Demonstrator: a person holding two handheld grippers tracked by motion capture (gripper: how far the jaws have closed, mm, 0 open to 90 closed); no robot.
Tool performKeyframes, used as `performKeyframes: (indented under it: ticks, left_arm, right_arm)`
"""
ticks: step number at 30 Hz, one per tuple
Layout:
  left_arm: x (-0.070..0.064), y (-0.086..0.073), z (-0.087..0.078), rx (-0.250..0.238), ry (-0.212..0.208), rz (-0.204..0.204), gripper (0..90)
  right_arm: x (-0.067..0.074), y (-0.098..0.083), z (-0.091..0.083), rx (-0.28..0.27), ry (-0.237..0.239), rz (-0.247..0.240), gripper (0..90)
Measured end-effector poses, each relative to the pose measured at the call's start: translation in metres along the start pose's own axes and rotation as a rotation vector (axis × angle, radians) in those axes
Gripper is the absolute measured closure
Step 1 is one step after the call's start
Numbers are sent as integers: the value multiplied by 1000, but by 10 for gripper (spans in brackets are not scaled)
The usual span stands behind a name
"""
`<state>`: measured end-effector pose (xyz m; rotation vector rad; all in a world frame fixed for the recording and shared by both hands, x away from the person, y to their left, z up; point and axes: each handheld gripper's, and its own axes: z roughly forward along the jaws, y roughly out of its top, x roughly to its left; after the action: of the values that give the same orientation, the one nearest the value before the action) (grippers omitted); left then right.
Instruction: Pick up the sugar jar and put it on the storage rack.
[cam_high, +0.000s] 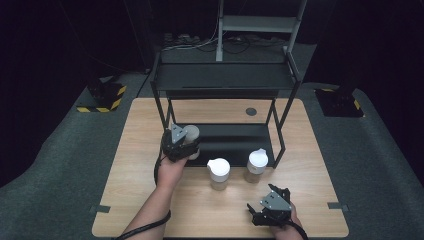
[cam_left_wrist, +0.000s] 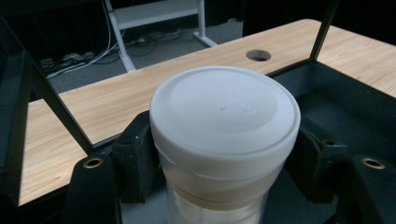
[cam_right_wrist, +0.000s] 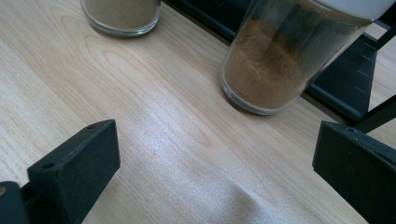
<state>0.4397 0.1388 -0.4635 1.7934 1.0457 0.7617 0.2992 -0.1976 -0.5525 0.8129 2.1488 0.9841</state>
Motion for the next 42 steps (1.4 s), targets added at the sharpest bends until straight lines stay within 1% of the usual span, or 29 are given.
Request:
performKeyframes:
  ticks: [4, 15, 18, 22, 29, 33, 42]
  left_arm:
    - [0, 0, 2, 2, 1, -2, 338]
    - [-3, 1, 5, 5, -4, 13, 338]
    - [-3, 0, 4, 5, -3, 18, 337]
    - [-2, -1, 2, 2, -3, 9, 337]
    - [-1, -3, 1, -1, -3, 6, 336]
    - [-2, -3, 0, -1, -1, 19, 335]
    - [-1, -4, 0, 0, -1, 22, 333]
  right_arm:
    - [0, 0, 0, -1, 3, 2, 0]
    - [0, 0, 0, -3, 2, 0, 0]
    - [0, 0, 0, -3, 0, -2, 0]
    - [0, 0, 0, -4, -1, -4, 0]
    - [0, 0, 0, -3, -2, -4, 0]
    - [1, 0, 0, -3, -2, -7, 0]
    - [1, 0, 0, -4, -3, -6, 0]
